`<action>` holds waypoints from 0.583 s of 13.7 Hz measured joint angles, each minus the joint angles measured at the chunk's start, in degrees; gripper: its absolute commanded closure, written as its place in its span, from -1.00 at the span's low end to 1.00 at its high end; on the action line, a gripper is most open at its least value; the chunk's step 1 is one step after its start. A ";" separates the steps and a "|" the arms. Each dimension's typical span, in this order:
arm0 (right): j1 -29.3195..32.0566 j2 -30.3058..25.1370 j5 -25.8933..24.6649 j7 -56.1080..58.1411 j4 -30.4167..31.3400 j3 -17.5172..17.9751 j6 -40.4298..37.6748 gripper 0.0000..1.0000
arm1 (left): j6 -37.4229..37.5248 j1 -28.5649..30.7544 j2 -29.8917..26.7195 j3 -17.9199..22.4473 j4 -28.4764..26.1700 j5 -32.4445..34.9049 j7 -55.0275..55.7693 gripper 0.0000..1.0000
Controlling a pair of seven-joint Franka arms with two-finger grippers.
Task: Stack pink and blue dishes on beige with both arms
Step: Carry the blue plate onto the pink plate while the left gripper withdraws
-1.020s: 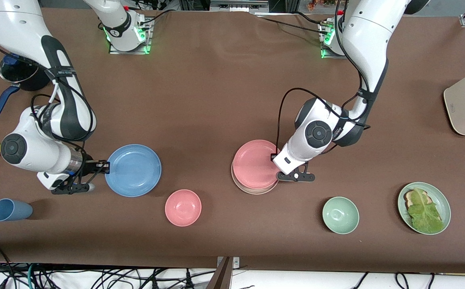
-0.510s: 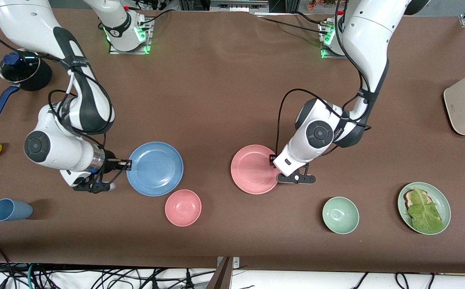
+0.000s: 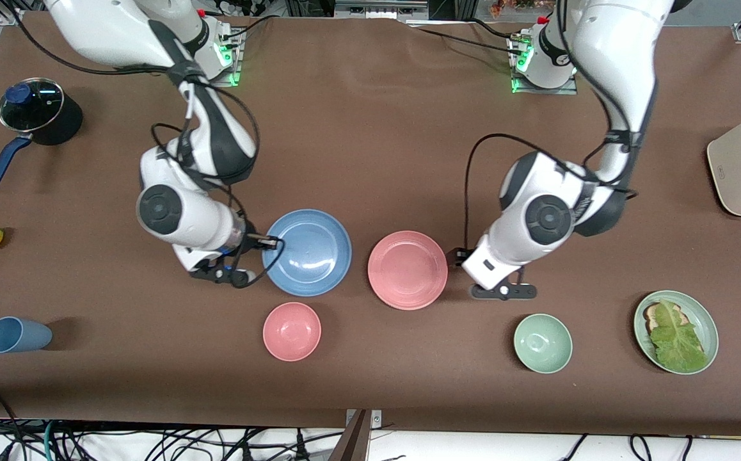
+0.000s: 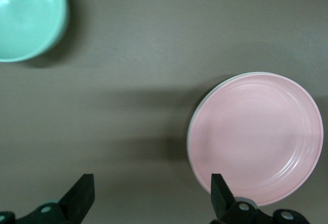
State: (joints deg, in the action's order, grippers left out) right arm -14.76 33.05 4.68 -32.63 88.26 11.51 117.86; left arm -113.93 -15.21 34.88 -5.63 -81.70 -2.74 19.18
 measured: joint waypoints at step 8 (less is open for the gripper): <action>-13.06 2.48 -2.33 -24.44 -2.22 -0.08 6.88 1.00 | 11.40 13.77 -6.60 0.11 0.35 0.00 -18.41 -1.00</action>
State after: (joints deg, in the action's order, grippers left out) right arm -27.82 35.54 2.35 -57.07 86.04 11.43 124.74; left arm -102.53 -1.45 28.28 -5.52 -81.35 -2.74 0.77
